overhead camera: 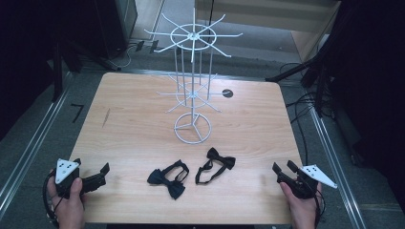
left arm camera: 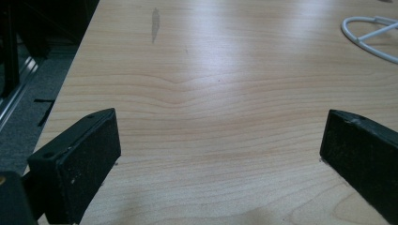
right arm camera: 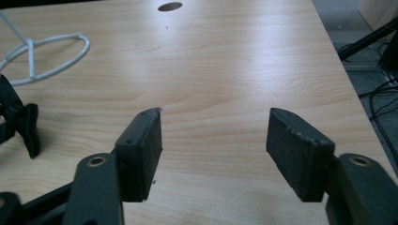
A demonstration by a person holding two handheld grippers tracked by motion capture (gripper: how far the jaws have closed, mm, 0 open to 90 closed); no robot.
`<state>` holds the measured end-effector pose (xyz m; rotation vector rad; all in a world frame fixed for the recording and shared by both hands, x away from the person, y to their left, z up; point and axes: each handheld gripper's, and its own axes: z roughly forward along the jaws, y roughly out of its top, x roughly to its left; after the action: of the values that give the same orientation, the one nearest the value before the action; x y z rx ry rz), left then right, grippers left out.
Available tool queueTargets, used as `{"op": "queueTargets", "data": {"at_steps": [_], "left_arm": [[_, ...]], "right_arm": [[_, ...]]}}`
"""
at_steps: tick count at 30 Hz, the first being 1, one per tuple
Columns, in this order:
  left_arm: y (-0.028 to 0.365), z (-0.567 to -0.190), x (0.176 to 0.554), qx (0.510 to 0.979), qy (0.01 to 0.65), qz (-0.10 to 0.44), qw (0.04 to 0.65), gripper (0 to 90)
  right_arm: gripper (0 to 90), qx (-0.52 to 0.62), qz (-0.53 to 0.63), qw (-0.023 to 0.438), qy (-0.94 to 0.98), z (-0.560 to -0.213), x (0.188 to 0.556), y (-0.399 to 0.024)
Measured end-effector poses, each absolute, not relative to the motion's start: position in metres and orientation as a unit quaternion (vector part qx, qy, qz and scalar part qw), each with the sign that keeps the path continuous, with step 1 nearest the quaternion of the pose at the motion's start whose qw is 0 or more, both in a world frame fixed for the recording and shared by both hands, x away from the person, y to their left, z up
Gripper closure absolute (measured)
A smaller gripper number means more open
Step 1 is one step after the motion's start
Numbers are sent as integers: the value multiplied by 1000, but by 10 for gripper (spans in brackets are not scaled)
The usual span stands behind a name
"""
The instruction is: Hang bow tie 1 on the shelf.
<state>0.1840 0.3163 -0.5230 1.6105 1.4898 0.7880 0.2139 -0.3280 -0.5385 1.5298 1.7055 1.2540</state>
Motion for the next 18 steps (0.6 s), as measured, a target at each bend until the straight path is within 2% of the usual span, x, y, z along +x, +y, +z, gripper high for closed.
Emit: {"op": "queueTargets", "data": {"at_steps": [10, 18], "left_arm": [[316, -523, 184, 634, 589, 308, 396, 0], [315, -523, 185, 637, 589, 305, 394, 0]], "right_arm": [[453, 555, 469, 272, 631, -530, 210, -307], [486, 535, 489, 257, 639, -520, 204, -286]]}}
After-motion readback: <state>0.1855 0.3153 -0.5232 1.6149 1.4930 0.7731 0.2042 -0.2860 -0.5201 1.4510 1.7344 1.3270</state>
